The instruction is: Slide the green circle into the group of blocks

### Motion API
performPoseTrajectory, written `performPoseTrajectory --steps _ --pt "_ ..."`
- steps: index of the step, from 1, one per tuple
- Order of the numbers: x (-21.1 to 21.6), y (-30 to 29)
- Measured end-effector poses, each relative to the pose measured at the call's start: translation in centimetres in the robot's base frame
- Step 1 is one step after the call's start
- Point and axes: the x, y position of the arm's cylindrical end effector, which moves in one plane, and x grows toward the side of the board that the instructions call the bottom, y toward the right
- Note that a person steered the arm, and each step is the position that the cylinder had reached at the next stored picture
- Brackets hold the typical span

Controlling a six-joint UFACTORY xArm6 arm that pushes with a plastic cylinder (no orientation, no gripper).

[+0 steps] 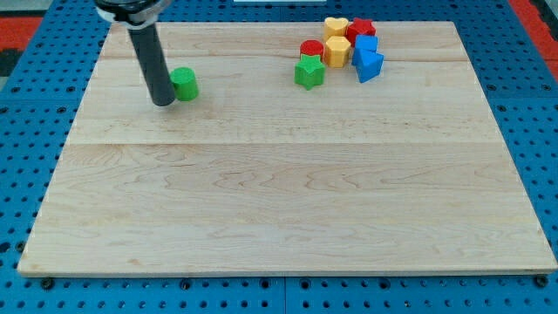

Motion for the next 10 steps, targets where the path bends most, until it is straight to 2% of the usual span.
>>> performPoseTrajectory --steps 1,2,3,5,7,8,9,10 --pt "-2.2 1.8" --pt "-4.9 9.7" --pt "-5.0 17.2" --pt "-5.0 16.4" --pt "-5.1 24.3" --pt "-5.1 17.0" --pt "-7.5 11.9" --pt "-8.5 20.4"
